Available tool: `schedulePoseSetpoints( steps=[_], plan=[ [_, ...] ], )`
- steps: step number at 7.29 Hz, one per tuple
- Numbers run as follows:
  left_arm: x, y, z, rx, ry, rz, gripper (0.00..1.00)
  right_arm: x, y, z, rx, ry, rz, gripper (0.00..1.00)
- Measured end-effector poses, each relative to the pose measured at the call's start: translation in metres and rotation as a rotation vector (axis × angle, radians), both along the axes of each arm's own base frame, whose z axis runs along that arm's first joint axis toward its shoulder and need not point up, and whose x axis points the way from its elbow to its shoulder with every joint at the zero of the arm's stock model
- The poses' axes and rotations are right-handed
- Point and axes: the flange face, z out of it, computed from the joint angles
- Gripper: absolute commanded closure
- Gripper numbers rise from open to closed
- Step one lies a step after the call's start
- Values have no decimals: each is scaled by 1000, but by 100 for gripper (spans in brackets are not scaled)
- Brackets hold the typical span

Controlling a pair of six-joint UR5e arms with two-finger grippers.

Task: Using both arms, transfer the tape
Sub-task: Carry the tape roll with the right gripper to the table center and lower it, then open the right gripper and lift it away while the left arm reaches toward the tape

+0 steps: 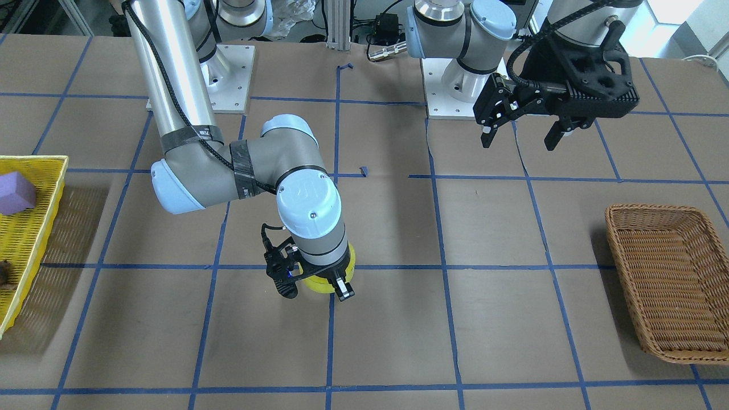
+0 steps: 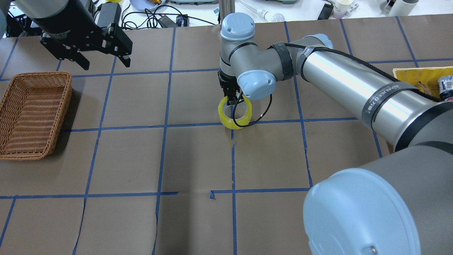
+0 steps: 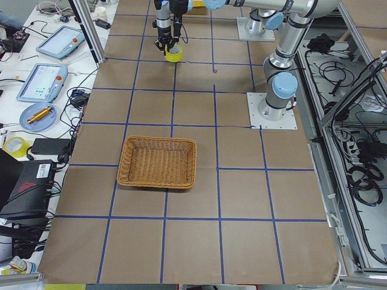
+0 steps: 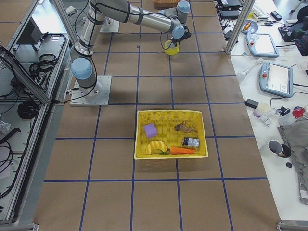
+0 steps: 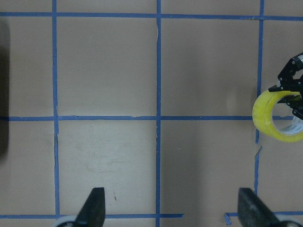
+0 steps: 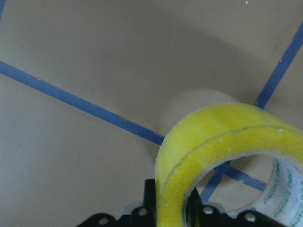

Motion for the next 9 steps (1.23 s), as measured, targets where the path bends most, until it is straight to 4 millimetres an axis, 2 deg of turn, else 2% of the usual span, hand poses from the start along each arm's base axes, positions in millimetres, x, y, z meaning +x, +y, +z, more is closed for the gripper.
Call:
schedulePoseSetpoints(
  steps=[1, 2, 4, 5, 6, 7, 8, 9],
  plan=[
    [1, -2, -3, 4, -2, 0, 0, 5, 1, -9, 15, -13, 1, 94],
    [2, -5, -6, 10, -2, 1, 2, 9, 2, -16, 27, -29, 0, 1],
    [4, -17, -21, 34, 7, 5, 4, 12, 2, -18, 26, -42, 3, 0],
    [5, -24, -28, 36, 9, 8, 11, 12, 2, -8, 13, -45, 6, 0],
    [4, -29, -34, 38, 10, 7, 19, 8, 4, 13, -15, -39, 24, 0],
    [2, -34, -43, 48, 11, 5, 22, -4, 5, 40, -43, -21, 82, 0],
    [-1, -42, -59, 48, 12, 3, 21, -31, 6, 73, -65, 13, 197, 0],
    [-8, -52, -81, 28, 13, 3, 18, -74, 5, 108, -73, 45, 325, 0]
  ],
)
